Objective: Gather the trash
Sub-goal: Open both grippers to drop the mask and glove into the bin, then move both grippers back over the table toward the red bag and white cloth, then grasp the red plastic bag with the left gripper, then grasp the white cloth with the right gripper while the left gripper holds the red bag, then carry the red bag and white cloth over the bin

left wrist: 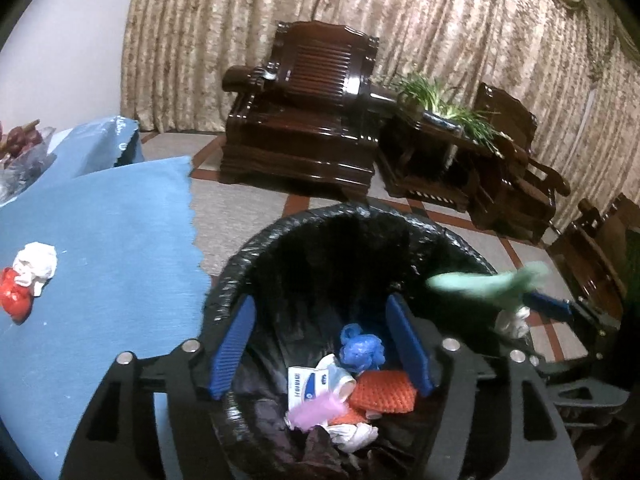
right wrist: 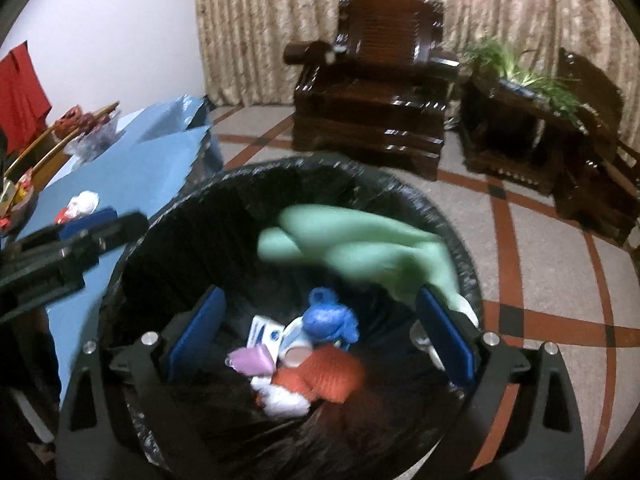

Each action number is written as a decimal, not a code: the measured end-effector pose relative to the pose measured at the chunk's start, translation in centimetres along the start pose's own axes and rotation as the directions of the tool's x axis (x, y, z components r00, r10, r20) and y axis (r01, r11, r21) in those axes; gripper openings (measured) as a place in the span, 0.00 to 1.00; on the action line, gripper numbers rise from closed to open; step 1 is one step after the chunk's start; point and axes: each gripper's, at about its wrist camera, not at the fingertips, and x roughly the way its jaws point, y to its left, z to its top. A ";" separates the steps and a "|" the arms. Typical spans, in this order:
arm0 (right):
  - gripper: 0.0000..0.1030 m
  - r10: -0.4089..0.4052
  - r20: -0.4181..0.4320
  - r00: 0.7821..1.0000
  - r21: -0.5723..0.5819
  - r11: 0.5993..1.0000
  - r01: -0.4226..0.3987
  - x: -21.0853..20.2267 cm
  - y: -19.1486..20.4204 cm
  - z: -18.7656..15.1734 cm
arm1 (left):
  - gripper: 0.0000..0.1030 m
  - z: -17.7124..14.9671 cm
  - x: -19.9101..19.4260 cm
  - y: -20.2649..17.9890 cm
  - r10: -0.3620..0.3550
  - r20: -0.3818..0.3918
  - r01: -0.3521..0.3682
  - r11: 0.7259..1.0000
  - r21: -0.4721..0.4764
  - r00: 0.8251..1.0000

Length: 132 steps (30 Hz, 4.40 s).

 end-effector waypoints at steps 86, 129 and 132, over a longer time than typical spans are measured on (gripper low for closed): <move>0.95 0.302 0.056 0.952 -0.255 0.926 -0.279 14.9 33.3 10.0 | 0.30 -3.5 -7.7 33.0 0.411 0.016 -0.389 0.874 -0.293 0.912; 0.19 0.401 -0.101 0.910 -0.282 0.866 -0.413 14.8 39.3 9.5 | 0.30 -4.2 -11.2 35.4 0.500 0.006 -0.473 0.824 -0.311 0.866; 0.19 0.405 -0.081 0.911 -0.270 0.870 -0.411 13.3 38.0 9.7 | 0.30 -3.8 -11.7 34.0 0.488 0.019 -0.462 0.836 -0.298 0.872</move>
